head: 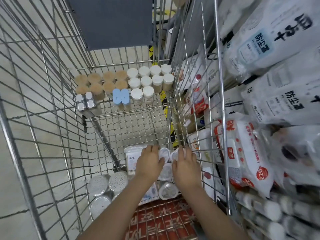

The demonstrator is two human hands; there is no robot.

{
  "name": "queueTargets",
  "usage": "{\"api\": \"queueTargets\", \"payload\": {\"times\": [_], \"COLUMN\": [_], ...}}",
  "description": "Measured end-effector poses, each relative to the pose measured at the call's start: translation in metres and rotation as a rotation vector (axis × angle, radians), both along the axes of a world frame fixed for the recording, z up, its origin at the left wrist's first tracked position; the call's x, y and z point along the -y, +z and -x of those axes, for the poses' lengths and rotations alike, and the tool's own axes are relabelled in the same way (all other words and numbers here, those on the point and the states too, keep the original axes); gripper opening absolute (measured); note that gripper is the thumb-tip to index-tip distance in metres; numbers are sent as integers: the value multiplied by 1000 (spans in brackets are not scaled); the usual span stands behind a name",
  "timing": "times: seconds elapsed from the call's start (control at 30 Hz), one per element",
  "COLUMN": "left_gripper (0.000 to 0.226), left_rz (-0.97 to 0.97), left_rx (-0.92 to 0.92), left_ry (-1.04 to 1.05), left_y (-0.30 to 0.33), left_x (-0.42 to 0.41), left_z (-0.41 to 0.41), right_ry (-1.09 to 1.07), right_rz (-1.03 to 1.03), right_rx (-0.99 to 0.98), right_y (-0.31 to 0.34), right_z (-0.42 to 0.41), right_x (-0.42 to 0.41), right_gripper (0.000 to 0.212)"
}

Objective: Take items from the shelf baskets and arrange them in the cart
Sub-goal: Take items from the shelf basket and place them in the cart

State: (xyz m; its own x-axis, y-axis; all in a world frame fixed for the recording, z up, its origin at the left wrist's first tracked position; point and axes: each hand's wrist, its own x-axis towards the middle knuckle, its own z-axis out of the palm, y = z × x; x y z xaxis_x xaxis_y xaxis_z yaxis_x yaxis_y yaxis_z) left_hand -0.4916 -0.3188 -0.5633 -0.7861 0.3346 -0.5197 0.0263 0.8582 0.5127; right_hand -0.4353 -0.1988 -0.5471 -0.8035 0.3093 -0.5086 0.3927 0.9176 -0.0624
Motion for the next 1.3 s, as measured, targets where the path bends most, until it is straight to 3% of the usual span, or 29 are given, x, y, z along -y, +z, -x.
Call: {"api": "queueTargets", "payload": {"times": [0.23,0.43,0.7,0.97,1.17,1.3], "left_gripper": [45,41,40,35,36,40], "left_rz": [-49,4,51,-84,-272,-348], "left_rx": [36,135,135,-111,-261,-262], "left_ry": [-10,-101,-325,-569,-850,-1114], "left_y": [23,84,167,266,329,355], "left_x": [23,76,109,61,9,-4], "left_z": [1,-14,-11,-22,-108,-211], "right_ry": [31,21,-346,-649,-856,-1124], "right_rz": [146,298,453,335,264,199], "right_rx": [46,11,-246,-341,-490,-524], "right_y": [34,107,202,263,304,324], "right_z": [-5,-45,-117,-207,-304,-405], "right_x": [2,19,32,40,69,110], "right_gripper": [44,41,33,36,32,36]}}
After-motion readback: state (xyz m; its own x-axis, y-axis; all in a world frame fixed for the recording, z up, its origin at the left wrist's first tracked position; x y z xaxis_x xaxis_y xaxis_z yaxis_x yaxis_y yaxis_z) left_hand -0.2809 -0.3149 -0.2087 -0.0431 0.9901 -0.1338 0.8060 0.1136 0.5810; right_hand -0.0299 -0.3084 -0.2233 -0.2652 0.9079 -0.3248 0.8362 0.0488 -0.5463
